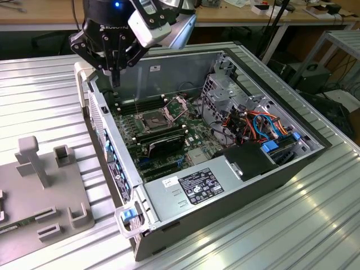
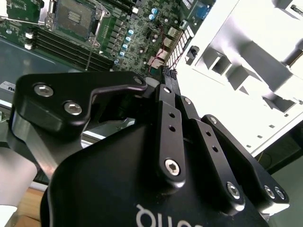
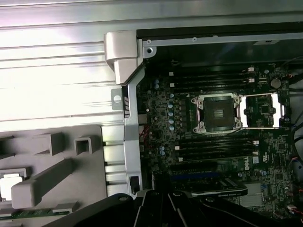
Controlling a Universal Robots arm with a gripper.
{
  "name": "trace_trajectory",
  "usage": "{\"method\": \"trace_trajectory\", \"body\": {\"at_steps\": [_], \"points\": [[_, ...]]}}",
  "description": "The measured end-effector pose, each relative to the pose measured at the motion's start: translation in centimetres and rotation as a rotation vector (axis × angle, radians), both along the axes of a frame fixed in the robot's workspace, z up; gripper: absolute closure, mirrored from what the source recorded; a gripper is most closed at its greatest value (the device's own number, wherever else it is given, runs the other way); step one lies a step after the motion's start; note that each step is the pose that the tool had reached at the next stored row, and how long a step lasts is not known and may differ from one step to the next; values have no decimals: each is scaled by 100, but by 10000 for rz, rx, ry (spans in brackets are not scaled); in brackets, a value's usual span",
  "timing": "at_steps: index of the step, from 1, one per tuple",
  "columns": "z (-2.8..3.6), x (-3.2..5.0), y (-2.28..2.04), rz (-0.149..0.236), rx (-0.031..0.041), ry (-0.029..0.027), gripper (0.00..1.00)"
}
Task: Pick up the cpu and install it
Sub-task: 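Reach for the cpu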
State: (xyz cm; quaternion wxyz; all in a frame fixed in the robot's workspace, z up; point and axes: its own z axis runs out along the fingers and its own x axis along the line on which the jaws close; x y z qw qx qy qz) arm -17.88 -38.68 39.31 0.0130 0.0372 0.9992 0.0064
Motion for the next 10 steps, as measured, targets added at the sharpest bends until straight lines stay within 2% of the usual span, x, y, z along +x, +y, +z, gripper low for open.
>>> {"method": "trace_trajectory", "body": {"at_steps": [6,10], "points": [[0,-122,0,1,0,-1,89],[0,-157,0,1,0,-1,89]]}}
